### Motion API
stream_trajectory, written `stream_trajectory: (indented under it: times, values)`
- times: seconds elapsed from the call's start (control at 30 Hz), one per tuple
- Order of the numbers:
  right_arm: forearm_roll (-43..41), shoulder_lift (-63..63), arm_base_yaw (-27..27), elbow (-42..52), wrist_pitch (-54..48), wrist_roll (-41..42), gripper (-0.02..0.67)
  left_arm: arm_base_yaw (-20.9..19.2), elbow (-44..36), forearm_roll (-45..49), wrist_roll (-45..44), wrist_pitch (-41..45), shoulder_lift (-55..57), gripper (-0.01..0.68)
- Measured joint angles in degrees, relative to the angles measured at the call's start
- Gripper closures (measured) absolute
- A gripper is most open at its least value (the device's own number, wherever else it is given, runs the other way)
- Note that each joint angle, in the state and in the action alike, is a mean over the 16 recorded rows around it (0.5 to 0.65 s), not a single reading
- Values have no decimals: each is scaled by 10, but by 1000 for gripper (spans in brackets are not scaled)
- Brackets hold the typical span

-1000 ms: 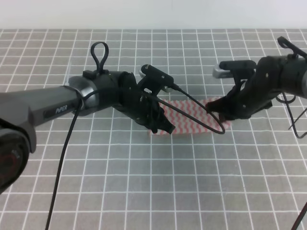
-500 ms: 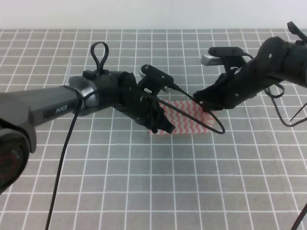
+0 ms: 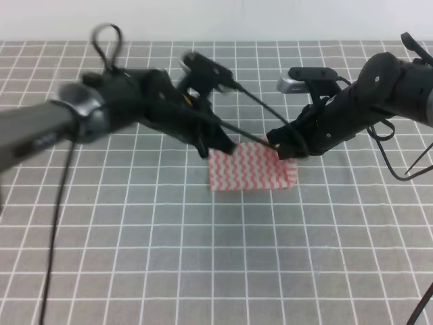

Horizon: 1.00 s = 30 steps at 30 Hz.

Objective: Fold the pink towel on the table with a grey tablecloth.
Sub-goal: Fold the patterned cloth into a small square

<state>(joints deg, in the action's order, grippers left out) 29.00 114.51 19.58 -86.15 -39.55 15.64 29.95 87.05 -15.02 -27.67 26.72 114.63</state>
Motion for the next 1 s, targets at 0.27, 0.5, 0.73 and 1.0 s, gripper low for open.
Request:
stream_trajectory:
  times: [0.27,0.5,0.73,1.0]
  values:
    - [50,1,5,0,9,19,663,-21,0,0,1,7,-68,673]
    - [113,1,15,0,20,50,664,-26,0,-3,1,14,-96,673]
    - [162,9,28,0,34,72,664,-26,0,-7,1,18,-101,673]
    - [208,26,43,0,46,98,664,-26,0,-8,1,20,-101,673]
